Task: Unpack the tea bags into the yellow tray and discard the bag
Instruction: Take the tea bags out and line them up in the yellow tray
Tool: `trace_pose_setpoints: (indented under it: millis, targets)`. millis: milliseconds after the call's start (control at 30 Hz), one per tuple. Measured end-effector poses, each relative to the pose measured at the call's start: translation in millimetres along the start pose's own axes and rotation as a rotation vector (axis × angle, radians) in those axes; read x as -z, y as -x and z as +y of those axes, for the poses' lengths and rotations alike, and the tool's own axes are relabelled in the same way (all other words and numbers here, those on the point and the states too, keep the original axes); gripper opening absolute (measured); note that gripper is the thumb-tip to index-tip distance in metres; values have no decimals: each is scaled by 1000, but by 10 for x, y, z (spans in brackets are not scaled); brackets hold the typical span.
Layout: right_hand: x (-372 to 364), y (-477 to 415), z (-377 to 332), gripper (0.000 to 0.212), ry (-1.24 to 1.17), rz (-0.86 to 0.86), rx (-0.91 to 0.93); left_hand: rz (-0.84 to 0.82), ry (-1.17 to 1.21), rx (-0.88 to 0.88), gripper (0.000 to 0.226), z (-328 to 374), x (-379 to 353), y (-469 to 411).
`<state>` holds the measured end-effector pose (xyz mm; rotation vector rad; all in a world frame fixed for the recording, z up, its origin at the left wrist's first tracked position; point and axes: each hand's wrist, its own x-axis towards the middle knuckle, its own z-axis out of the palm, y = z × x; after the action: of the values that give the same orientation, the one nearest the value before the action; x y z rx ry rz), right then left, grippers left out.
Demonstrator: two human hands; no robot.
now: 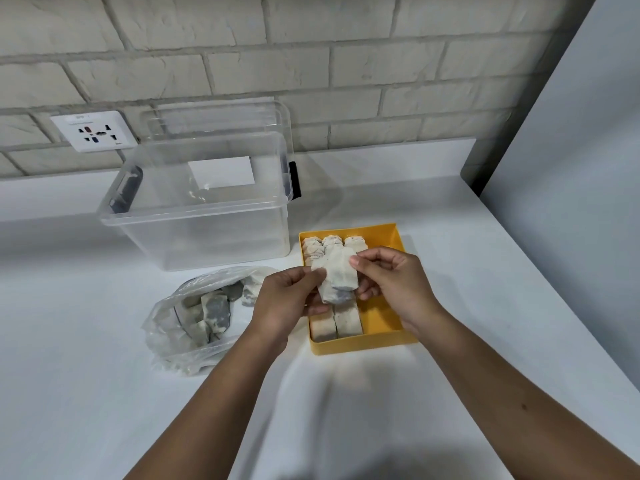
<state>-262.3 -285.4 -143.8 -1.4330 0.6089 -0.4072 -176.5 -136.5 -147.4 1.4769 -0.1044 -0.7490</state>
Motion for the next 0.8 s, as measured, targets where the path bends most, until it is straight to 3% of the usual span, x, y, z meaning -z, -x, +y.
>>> trace_pose_setpoints:
  millis: [167, 300, 533, 800]
  targets:
    - [304, -172, -95, 10, 229, 144, 117, 20, -34, -17, 16, -15, 50, -36]
    - [450, -334, -14, 9, 628, 175, 232, 27, -51, -25, 15, -50, 68, -54]
    - [202, -591, 363, 7, 963, 54, 42, 29, -89, -33, 15, -79, 46, -65]
    - [112, -848, 515, 4, 1024, 101, -81, 34, -73, -25, 15, -84, 69, -65]
